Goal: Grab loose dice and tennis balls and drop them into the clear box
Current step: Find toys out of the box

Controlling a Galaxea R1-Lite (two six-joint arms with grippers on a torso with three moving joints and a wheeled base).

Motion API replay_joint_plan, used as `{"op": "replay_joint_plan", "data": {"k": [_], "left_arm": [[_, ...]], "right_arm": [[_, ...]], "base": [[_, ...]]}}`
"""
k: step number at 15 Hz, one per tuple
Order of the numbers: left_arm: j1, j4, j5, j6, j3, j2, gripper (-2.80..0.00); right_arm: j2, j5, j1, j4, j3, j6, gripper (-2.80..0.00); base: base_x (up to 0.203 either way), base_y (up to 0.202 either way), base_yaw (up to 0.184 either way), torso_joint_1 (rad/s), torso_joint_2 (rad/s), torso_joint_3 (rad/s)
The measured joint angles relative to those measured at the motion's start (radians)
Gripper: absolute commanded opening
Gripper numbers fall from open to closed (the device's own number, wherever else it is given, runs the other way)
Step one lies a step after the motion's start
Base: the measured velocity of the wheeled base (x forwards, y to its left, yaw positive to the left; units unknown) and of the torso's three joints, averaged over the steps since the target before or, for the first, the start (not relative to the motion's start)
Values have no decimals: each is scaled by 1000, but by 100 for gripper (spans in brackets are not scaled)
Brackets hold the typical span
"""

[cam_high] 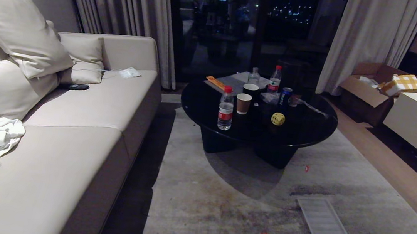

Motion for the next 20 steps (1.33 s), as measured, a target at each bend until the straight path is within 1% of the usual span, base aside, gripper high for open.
{"op": "replay_joint_plan", "data": {"k": [3, 11, 20], "left_arm": [[0, 1, -1, 0, 0, 0, -280], [0, 1, 0, -2, 0, 0, -280], [0, 2, 0, -8, 0, 0, -280]], "right_arm": [[0, 0, 0, 0, 0, 0, -280], [0, 0, 0, 0, 0, 0, -280], [0, 0, 0, 0, 0, 0, -280]], "base": [[147, 0, 1, 4, 5, 1], [0, 0, 0, 0, 0, -3], [0, 0, 0, 2, 1, -182]]}}
